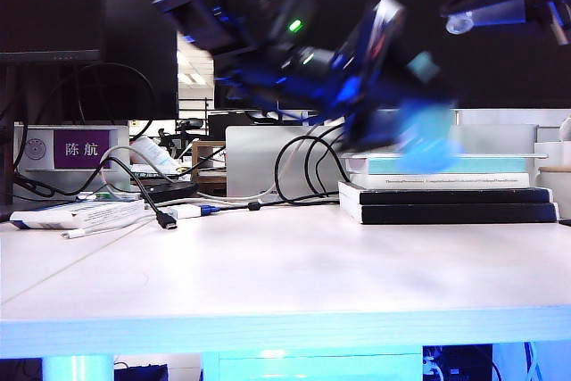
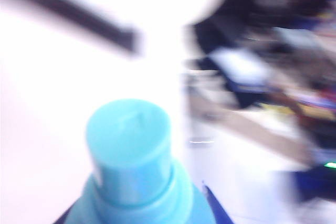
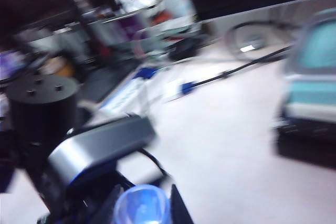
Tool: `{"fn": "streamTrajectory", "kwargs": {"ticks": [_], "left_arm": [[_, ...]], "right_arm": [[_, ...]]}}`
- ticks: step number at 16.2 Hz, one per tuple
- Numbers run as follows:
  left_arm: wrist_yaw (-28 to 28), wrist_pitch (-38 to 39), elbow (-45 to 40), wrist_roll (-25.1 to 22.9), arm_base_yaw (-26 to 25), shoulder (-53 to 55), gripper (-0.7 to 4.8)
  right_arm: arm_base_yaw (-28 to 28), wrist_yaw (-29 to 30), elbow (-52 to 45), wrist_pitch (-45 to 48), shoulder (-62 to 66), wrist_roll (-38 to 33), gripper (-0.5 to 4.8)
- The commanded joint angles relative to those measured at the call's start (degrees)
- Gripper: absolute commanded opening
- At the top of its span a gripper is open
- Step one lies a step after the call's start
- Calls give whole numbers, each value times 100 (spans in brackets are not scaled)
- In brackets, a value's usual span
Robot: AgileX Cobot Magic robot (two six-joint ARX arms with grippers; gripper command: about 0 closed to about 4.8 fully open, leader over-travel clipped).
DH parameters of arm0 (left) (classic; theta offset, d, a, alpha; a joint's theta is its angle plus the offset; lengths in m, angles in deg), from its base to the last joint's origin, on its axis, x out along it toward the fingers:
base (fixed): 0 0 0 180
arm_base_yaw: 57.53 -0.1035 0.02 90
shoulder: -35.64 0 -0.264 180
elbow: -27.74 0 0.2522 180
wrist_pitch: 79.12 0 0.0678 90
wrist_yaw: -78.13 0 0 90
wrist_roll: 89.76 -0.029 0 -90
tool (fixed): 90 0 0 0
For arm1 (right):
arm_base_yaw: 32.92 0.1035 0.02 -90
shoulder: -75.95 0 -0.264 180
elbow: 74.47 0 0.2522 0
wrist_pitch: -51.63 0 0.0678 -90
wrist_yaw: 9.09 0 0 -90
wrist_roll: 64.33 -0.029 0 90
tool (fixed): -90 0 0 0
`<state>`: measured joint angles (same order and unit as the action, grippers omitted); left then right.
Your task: Pick up the sprayer with the left hand and remove the lid with the right hand then place it on the table.
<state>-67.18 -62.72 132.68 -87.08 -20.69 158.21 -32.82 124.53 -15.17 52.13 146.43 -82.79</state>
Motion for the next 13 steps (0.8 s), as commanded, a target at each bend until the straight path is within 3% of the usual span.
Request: {"fn": "streamTrajectory", "kwargs": {"ticks": [1, 3, 6, 8, 13], "left_arm": [[988, 1145, 2, -1215, -413, -55, 201], [1220, 1416, -31, -1790, -662, -55, 199], [1458, 1266, -166, -2308, -730, -57, 141], [1438, 323, -640, -2369, -730, -140, 78], [2046, -1847, -1801, -2326, -732, -579, 75]], "right_arm": [[153, -723, -153, 68, 76, 356, -5], [461, -1263, -358, 96, 446, 649, -5], [723, -1626, -369, 249, 1209, 984, -5], [769, -1902, -369, 564, 1823, 997, -5], [769, -2046, -369, 1128, 2444, 997, -5]]}}
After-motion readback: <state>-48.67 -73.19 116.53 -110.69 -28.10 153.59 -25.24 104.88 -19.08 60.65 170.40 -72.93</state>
